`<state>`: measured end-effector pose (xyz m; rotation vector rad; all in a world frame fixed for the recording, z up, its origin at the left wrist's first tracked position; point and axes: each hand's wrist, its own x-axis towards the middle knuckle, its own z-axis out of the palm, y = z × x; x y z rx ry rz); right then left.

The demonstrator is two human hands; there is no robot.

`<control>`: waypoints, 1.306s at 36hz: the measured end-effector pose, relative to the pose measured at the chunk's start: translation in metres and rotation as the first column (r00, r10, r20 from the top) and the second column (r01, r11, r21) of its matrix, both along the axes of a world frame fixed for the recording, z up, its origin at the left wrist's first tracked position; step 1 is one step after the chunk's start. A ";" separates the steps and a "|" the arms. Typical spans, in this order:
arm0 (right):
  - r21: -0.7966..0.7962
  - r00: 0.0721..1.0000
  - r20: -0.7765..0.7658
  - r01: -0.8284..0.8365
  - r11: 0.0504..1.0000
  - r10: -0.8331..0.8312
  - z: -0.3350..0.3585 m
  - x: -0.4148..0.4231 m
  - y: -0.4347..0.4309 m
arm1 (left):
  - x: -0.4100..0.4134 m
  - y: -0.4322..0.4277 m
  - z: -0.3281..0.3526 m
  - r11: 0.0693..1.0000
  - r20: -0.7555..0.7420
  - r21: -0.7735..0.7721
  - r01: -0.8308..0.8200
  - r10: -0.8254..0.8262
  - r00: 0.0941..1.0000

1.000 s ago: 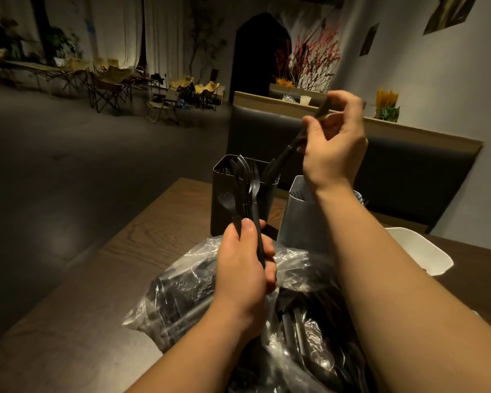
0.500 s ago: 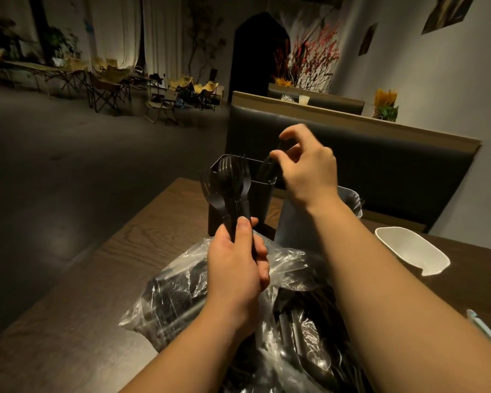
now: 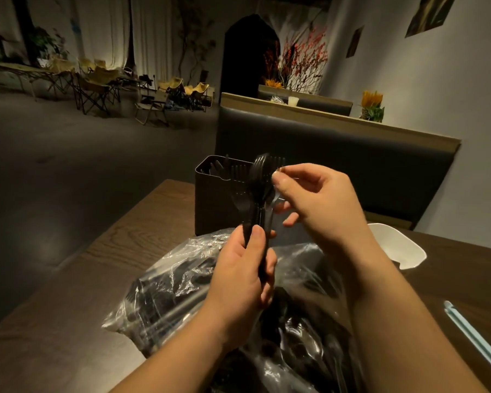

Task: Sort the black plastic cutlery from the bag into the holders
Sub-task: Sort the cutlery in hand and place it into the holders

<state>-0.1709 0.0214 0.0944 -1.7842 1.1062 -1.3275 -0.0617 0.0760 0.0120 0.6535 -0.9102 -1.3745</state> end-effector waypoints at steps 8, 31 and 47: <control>-0.061 0.997 0.027 0.078 0.995 -0.077 -0.005 -0.012 0.011 | -0.009 0.003 -0.008 0.997 0.122 -0.059 0.041 -0.034 0.992; 0.170 0.976 0.211 -0.084 0.982 0.047 -0.010 -0.033 0.004 | -0.011 0.006 -0.011 0.993 0.199 0.025 0.116 -0.118 0.973; 0.074 1.000 -0.016 0.014 0.997 -0.013 -0.025 -0.023 -0.005 | -0.010 0.006 -0.010 0.969 0.152 0.105 0.222 -0.236 0.960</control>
